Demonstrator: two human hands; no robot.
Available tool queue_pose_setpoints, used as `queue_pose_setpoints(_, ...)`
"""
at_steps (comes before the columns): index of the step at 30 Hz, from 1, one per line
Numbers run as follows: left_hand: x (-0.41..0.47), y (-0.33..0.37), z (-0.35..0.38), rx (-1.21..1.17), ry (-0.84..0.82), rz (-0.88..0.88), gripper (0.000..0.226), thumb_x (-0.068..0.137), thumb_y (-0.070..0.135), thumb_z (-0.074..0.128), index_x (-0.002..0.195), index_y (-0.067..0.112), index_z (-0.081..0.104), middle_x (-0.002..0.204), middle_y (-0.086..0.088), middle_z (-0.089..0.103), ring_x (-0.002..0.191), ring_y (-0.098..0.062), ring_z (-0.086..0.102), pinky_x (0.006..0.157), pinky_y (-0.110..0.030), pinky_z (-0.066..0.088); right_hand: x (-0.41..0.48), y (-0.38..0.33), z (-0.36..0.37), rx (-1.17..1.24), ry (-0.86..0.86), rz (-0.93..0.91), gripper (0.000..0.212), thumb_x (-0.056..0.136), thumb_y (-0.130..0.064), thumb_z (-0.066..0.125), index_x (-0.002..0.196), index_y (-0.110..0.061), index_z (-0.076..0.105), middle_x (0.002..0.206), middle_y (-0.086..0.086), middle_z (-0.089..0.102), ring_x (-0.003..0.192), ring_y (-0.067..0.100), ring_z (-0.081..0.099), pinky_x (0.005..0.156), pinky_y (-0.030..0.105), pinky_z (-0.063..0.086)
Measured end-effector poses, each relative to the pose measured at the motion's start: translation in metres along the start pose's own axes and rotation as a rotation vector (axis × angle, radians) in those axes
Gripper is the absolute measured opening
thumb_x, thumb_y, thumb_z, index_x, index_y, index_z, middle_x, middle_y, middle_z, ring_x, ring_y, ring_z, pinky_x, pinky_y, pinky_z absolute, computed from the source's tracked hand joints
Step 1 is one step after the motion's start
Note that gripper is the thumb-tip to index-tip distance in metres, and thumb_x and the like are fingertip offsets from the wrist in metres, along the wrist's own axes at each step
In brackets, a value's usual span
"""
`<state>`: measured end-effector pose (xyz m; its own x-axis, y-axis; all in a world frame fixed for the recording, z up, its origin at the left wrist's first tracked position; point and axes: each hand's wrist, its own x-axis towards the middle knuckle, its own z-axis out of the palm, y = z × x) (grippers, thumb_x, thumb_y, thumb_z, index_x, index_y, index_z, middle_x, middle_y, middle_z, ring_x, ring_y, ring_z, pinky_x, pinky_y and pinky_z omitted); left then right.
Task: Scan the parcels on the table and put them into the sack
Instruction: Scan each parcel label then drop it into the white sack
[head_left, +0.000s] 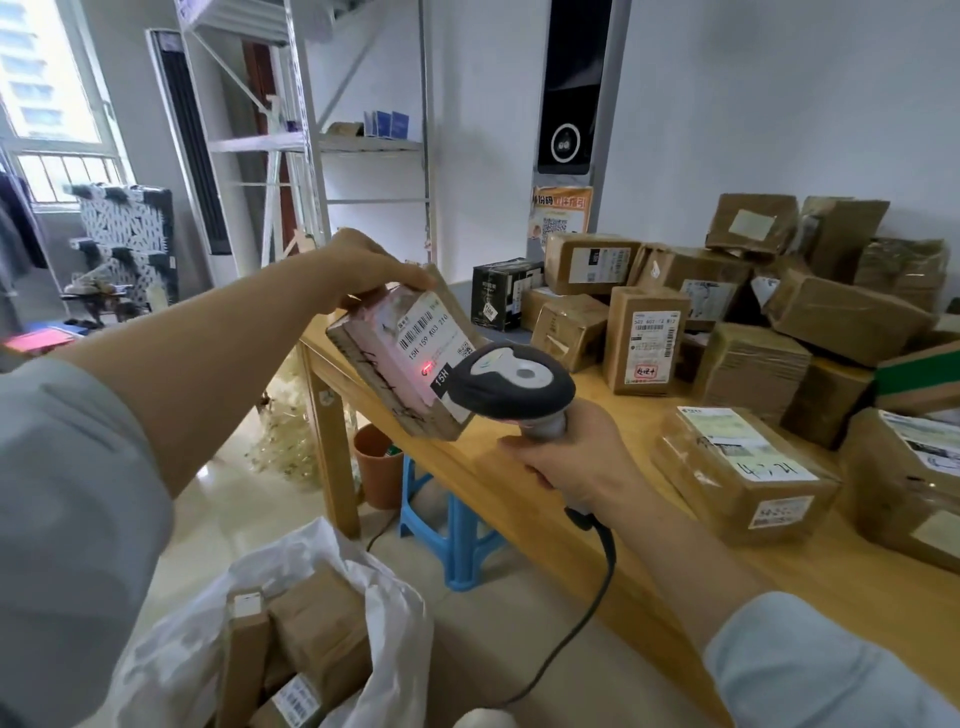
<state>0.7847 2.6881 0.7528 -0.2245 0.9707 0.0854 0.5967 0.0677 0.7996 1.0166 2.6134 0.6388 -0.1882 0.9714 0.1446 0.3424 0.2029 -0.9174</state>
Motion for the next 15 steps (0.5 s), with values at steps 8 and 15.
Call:
queue_pose_setpoints(8, -0.007, -0.014, -0.023, 0.117, 0.030, -0.034, 0.060, 0.065, 0.041, 0.084, 0.105, 0.000, 0.066, 0.096, -0.017, 0.070, 0.085, -0.029, 0.069, 0.085, -0.042, 0.057, -0.005, -0.020, 0.019, -0.060, -0.051, -0.120, 0.031, 0.080, -0.007, 0.072, 0.089, -0.029, 0.052, 0.077, -0.010, 0.055, 0.076, 0.011, 0.052, 0.076, 0.032, 0.048)
queue_pose_setpoints(15, -0.010, -0.027, -0.033, 0.111, 0.056, -0.068, 0.053, 0.065, 0.038, 0.084, 0.100, 0.002, 0.064, 0.090, -0.015, 0.069, 0.076, -0.025, 0.068, 0.070, -0.034, 0.057, -0.006, -0.029, 0.031, -0.062, -0.084, -0.131, 0.027, 0.080, -0.009, 0.072, 0.091, -0.027, 0.055, 0.074, -0.010, 0.056, 0.073, 0.010, 0.053, 0.073, 0.029, 0.047)
